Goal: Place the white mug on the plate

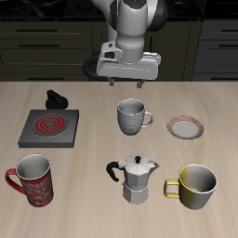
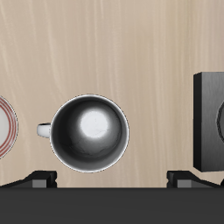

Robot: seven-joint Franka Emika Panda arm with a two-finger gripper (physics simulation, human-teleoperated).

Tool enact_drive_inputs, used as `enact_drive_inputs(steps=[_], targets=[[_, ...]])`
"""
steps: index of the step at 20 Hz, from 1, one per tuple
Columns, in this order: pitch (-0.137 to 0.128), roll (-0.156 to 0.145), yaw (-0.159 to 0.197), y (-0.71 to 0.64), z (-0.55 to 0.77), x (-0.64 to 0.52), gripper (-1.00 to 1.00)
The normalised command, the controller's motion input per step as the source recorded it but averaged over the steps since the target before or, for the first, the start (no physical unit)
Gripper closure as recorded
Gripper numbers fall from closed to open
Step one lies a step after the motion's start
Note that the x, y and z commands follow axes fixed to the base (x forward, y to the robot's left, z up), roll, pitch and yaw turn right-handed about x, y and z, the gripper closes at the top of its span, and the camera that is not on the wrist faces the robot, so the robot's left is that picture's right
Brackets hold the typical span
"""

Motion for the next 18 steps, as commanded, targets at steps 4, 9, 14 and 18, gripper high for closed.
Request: enact_drive_inputs(steps=[4, 9, 14, 18], targets=[[0.021, -0.004, 0.0, -0.08, -0.31, 0.02, -1.0], [0.029, -0.007, 0.0, -0.05, -0.29, -0.01, -1.0], [0.014, -0.007, -0.001, -0.02, -0.28, 0.0, -1.0], [0.038, -0.002, -0.014, -0.06, -0.26, 0.02, -1.0]])
